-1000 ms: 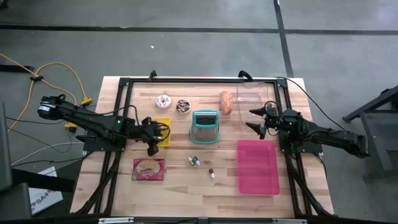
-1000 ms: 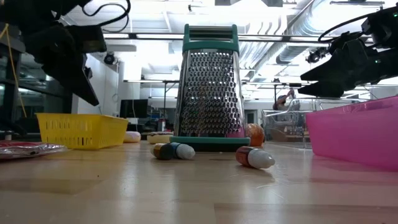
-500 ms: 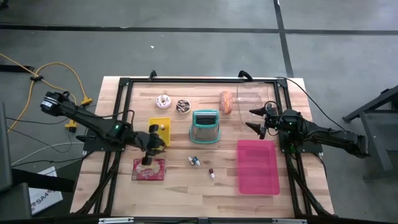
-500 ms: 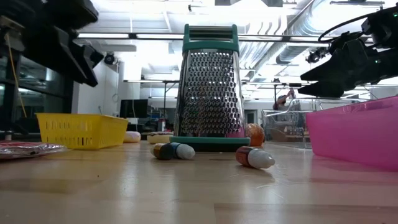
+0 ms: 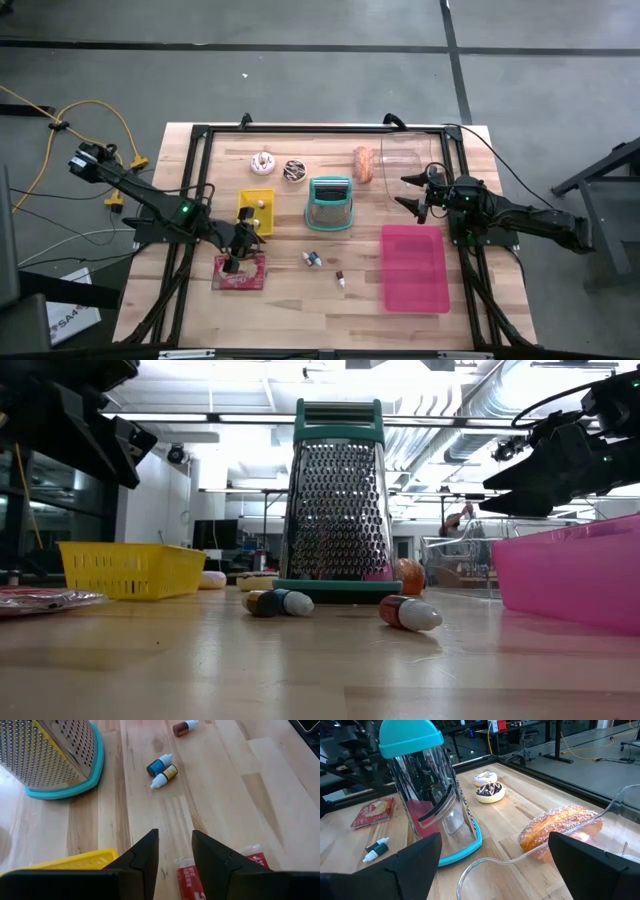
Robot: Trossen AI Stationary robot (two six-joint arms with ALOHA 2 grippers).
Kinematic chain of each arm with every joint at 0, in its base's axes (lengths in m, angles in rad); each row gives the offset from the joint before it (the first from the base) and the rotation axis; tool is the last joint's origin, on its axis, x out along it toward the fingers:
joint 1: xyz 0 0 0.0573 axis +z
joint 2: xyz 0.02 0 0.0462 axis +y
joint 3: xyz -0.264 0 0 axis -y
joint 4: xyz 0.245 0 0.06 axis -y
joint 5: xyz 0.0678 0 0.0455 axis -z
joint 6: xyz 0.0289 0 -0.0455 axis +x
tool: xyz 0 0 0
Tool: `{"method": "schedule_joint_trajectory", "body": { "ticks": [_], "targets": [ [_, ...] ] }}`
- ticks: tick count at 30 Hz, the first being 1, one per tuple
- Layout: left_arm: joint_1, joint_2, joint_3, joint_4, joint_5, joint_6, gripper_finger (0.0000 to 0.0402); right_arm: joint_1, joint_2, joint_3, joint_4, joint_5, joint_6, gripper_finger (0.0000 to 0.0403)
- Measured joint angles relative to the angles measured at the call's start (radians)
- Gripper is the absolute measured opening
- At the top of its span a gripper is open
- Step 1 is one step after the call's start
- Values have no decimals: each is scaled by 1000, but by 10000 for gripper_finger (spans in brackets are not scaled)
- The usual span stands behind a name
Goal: Pick & Place Food Item
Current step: Put the blue food coloring bottle into the yellow bin
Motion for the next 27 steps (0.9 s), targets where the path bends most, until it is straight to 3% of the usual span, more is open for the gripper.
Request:
{"method": "schedule_joint_trajectory", "body": {
  "ticks": [14,27],
  "targets": [
    [1,53,5,52,-5,4,113,0,0,0,0,0,0,357],
    [49,270,141,76,30,107,113,0,0,0,0,0,0,357]
  ]
}}
